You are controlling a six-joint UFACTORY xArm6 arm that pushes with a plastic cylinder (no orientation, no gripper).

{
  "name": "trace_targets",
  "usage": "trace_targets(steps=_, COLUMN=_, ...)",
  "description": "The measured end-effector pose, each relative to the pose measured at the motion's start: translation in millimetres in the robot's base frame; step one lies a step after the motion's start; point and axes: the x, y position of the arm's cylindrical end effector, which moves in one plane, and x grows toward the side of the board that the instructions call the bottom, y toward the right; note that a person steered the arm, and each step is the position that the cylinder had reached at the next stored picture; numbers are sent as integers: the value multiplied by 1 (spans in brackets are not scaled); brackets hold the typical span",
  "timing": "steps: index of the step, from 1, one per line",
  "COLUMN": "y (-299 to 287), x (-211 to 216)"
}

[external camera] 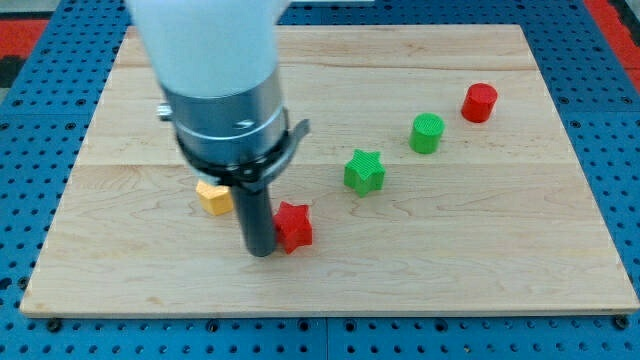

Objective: Push red star closer to green circle

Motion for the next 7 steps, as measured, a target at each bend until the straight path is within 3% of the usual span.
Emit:
trace_targets(steps=1, y=10, x=-11)
trace_targets(steps=2, y=-22, x=-19)
trace_targets(steps=3, y=14, x=-25)
trace_targets(steps=5, y=141, x=-31)
trace_targets(steps=7, y=162, x=-68)
